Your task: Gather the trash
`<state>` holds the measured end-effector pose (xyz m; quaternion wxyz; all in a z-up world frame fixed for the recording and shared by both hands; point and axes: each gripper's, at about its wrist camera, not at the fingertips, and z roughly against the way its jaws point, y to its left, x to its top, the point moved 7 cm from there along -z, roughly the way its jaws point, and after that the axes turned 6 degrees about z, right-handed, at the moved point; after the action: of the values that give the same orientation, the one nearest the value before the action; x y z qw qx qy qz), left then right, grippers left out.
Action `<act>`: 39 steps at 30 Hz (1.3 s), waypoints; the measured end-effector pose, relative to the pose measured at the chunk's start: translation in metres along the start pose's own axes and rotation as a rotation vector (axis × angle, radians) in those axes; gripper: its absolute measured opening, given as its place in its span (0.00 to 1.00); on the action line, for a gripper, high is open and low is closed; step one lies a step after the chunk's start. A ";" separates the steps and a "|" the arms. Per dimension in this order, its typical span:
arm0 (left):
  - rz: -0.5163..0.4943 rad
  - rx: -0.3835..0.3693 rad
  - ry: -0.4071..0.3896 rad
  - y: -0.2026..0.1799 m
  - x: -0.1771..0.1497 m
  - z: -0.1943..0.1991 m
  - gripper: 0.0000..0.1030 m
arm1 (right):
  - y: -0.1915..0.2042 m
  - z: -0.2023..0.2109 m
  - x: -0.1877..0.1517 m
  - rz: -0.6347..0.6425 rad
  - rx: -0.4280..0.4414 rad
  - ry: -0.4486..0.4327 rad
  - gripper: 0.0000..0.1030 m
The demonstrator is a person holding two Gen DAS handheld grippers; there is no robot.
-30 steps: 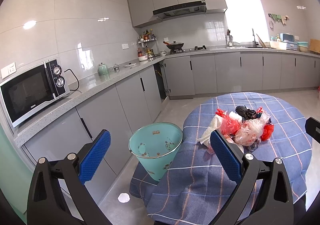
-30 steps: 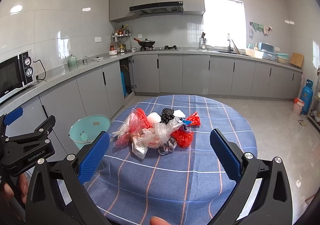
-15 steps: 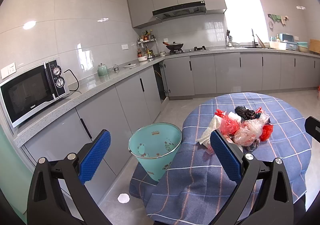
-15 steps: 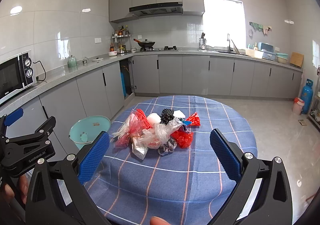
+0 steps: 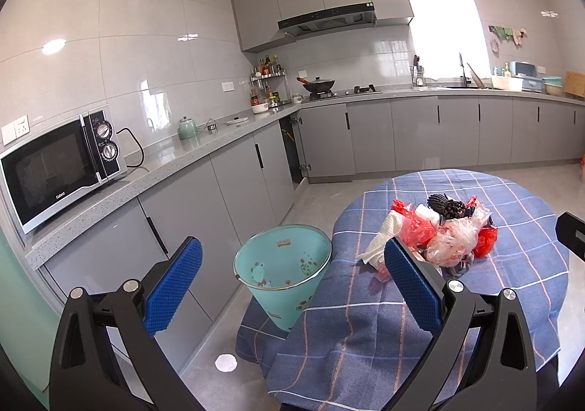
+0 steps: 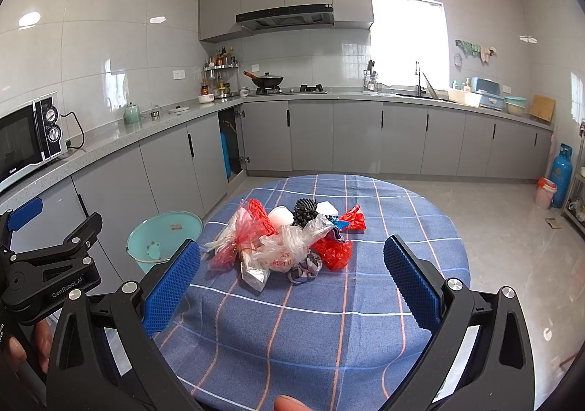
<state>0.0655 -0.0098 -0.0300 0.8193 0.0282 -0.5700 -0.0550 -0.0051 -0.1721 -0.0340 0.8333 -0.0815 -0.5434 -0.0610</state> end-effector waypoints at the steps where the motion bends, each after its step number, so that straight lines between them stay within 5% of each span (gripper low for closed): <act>1: 0.000 0.000 0.001 0.000 0.000 0.000 0.95 | 0.000 0.000 0.000 -0.001 0.000 0.001 0.96; 26: -0.001 -0.004 0.008 -0.005 -0.003 -0.001 0.95 | -0.010 -0.004 -0.002 -0.021 -0.001 0.002 0.96; 39: -0.024 -0.065 0.100 -0.027 -0.031 -0.067 0.95 | -0.040 -0.060 -0.037 -0.060 -0.053 0.099 0.96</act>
<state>0.1159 -0.0335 -0.0856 0.8464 0.0113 -0.5260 -0.0819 0.0261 -0.2233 -0.0886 0.8546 -0.0839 -0.5017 -0.1044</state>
